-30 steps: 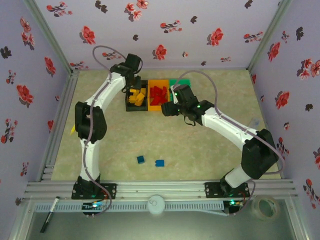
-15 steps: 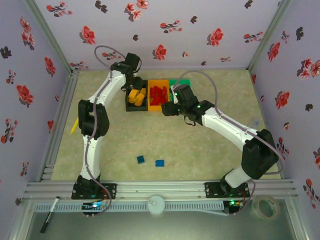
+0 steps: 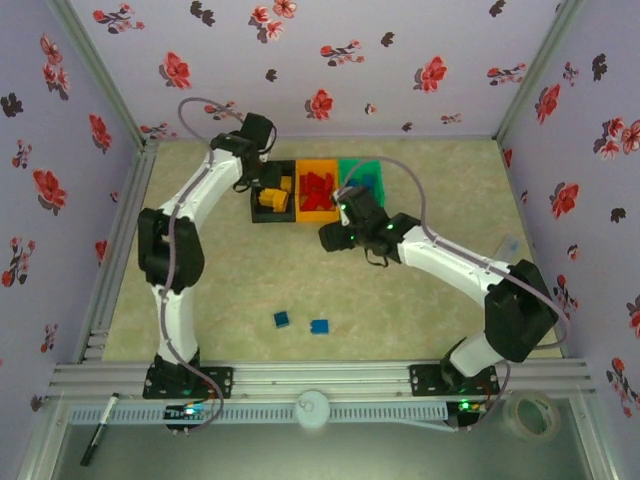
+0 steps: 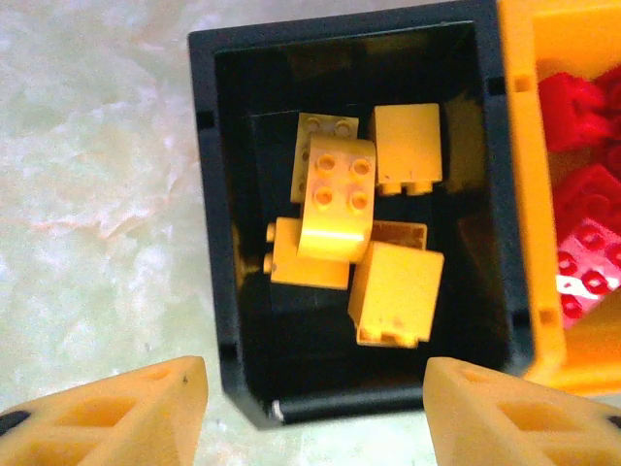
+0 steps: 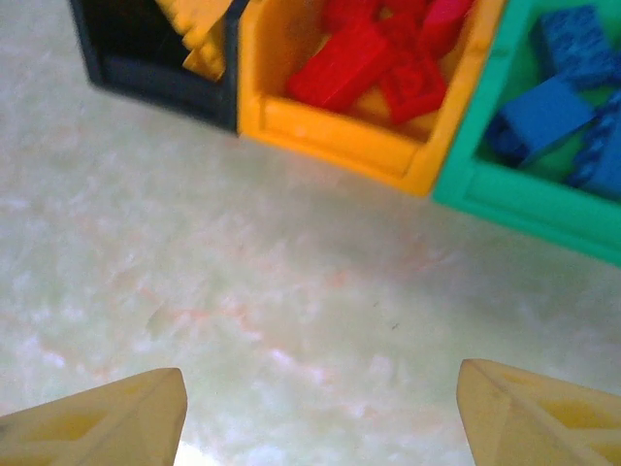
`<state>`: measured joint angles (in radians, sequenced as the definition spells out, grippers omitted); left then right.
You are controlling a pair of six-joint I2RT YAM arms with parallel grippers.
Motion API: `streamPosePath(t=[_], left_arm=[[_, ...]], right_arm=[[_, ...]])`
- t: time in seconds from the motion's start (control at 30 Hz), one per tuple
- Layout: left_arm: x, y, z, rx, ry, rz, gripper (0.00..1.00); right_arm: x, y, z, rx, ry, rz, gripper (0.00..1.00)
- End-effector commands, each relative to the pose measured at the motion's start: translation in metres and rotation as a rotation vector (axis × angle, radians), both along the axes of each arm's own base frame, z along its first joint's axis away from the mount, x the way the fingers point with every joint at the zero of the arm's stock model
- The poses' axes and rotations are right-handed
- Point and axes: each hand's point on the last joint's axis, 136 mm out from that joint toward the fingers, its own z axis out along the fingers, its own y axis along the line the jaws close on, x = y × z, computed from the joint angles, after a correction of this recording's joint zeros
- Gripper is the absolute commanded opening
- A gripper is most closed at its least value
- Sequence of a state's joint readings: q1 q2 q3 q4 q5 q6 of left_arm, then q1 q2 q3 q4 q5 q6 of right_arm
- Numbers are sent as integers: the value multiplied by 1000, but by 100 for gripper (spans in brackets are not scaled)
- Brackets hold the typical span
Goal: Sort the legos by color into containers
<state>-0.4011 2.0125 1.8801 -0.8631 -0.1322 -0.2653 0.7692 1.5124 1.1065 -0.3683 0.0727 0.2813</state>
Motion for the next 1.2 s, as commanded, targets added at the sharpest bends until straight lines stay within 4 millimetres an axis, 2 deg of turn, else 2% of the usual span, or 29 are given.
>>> streamPosePath(t=[0.0, 0.17, 0.33, 0.57, 0.8, 1.0, 1.17], left_arm=[[-16, -1, 40, -71, -94, 16, 60], [-44, 9, 44, -81, -96, 46, 60], [-64, 19, 43, -114, -105, 102, 60], [-82, 25, 52, -136, -134, 125, 60], [-86, 28, 47, -128, -126, 131, 60], [-87, 27, 59, -143, -154, 124, 61], [-91, 29, 60, -138, -153, 123, 61]], right_arm=[[-25, 6, -8, -5, 39, -47, 74], [-69, 39, -29, 9, 103, -53, 73], [-102, 71, -46, 31, 170, -31, 74], [-138, 93, -68, -59, 262, 26, 76], [-155, 106, -76, -90, 349, 74, 77], [-171, 118, -84, -96, 424, 112, 76], [-177, 125, -88, -120, 448, 143, 73]])
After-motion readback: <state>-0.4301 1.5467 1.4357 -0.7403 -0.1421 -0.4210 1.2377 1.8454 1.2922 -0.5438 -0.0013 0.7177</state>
